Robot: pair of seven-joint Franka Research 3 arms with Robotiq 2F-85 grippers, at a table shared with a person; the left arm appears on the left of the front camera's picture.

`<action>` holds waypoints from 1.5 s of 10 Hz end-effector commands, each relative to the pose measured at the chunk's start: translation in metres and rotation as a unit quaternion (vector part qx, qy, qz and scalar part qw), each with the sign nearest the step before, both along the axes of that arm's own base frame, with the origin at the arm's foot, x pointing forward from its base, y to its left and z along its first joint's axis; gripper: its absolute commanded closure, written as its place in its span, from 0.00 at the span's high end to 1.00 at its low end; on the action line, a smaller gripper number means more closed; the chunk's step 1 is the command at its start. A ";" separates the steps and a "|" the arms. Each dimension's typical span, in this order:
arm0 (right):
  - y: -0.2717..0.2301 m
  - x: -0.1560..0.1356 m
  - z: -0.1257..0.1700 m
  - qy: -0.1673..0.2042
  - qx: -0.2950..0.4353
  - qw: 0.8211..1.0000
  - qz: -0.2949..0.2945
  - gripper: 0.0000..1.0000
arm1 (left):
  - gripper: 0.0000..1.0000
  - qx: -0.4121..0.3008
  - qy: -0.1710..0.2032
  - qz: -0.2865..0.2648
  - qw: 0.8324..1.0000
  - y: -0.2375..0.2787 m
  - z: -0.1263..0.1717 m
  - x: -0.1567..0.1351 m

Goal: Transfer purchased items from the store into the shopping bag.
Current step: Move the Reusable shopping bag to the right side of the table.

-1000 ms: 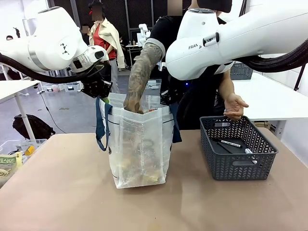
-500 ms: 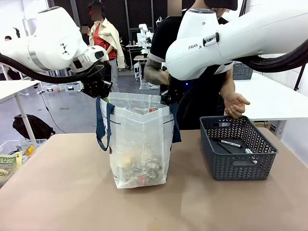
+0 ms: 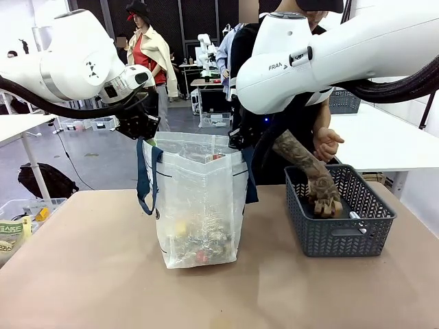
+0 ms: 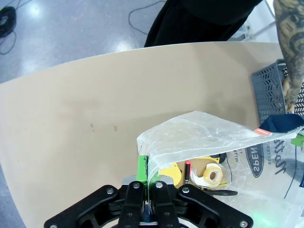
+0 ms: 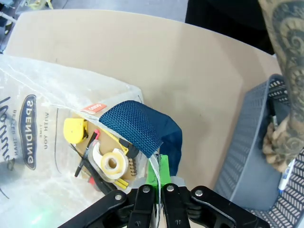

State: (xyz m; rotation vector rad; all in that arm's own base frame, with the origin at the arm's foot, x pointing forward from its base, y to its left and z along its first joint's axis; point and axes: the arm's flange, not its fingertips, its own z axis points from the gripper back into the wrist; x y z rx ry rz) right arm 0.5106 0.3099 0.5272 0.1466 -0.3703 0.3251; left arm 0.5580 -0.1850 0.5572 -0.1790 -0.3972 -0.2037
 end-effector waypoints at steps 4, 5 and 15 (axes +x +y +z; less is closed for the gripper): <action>-0.003 0.000 0.001 -0.001 0.004 1.000 -0.004 0.00 | 0.00 0.000 0.000 0.005 1.000 0.004 0.004 -0.001; -0.003 0.000 0.001 -0.001 0.004 1.000 -0.004 0.00 | 0.00 0.000 0.000 0.005 1.000 0.004 0.004 -0.001; -0.003 0.000 0.001 -0.001 0.004 1.000 -0.004 0.00 | 0.00 0.000 0.000 0.005 1.000 0.004 0.004 -0.001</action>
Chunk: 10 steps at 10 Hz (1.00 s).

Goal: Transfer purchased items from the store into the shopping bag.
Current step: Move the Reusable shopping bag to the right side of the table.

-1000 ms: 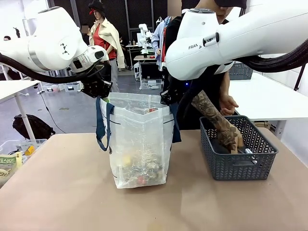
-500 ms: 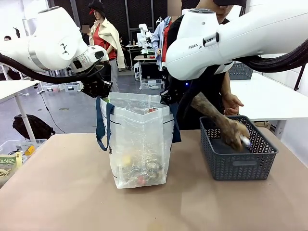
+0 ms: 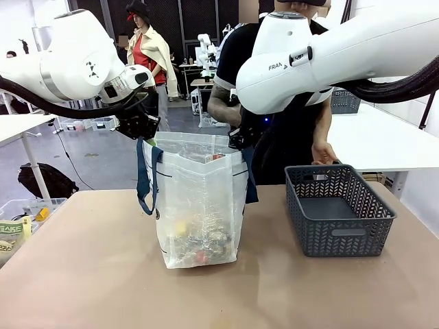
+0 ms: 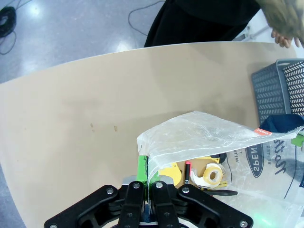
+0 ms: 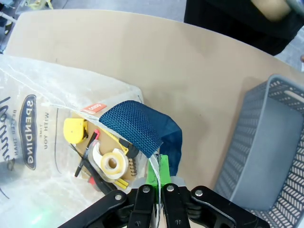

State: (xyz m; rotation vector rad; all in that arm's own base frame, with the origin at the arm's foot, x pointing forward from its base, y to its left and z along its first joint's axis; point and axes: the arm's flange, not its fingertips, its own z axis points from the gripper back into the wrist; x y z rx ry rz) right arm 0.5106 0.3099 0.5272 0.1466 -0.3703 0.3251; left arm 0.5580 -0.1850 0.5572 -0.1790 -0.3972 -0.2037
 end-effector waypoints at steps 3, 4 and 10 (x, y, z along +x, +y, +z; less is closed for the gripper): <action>-0.003 0.000 0.001 -0.001 0.004 1.000 -0.004 0.00 | 0.00 0.000 0.000 0.005 1.000 0.004 0.004 -0.001; -0.003 0.000 0.001 -0.001 0.004 1.000 -0.004 0.00 | 0.00 0.000 0.000 0.005 1.000 0.004 0.004 -0.001; -0.003 0.000 0.001 -0.001 0.004 1.000 -0.004 0.00 | 0.00 0.000 0.000 0.005 1.000 0.004 0.004 -0.001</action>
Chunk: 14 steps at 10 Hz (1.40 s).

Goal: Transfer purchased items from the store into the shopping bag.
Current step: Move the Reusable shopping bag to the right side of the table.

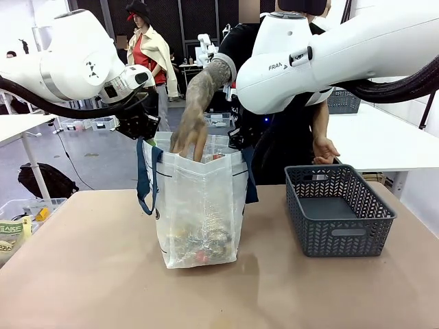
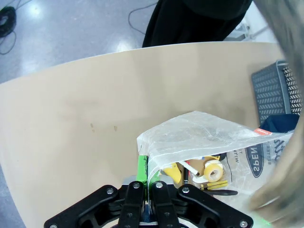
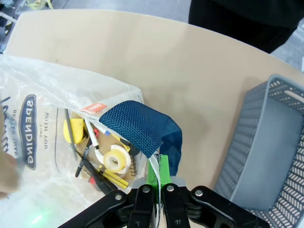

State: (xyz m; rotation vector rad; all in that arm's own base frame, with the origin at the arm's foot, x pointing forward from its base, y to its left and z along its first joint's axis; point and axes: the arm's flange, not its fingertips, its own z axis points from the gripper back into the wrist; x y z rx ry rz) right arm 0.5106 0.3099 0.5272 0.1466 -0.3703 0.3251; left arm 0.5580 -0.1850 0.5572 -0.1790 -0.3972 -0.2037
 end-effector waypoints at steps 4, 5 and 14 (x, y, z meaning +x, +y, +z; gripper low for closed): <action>0.014 0.000 0.005 -0.008 -0.019 0.999 0.026 0.00 | 0.00 -0.035 0.002 -0.049 0.998 -0.011 -0.004 0.004; 0.021 0.002 0.005 -0.011 -0.033 0.999 0.040 0.00 | 0.00 -0.055 0.010 -0.078 0.995 -0.013 -0.005 0.007; 0.068 0.014 0.016 -0.034 -0.074 0.991 0.106 0.00 | 0.58 -0.221 0.010 -0.199 0.955 -0.023 -0.021 0.031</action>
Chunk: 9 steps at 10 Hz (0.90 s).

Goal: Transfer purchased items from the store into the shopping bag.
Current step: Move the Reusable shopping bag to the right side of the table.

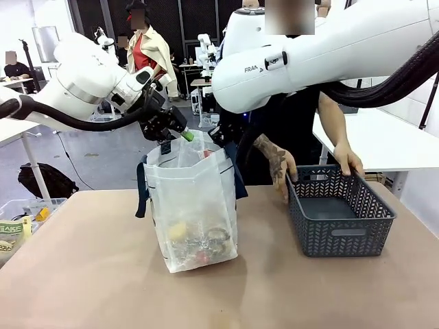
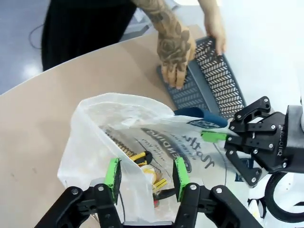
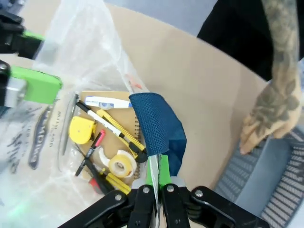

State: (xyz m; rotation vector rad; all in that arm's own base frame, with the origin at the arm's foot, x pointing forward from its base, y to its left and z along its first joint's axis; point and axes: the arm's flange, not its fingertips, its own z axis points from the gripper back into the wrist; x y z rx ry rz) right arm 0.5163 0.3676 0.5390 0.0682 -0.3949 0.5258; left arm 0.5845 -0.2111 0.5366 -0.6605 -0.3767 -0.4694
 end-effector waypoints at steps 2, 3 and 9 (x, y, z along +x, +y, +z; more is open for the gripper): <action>0.027 0.009 0.006 -0.007 -0.032 0.999 0.034 0.00 | 0.58 -0.030 0.002 -0.039 0.999 -0.001 -0.004 0.009; 0.034 0.010 0.006 -0.005 -0.037 0.998 0.042 0.00 | 0.58 -0.045 0.000 -0.045 0.998 -0.002 -0.005 0.011; 0.048 0.014 0.004 0.008 -0.055 0.995 0.083 0.00 | 0.58 -0.112 -0.002 -0.048 0.993 0.002 -0.007 0.019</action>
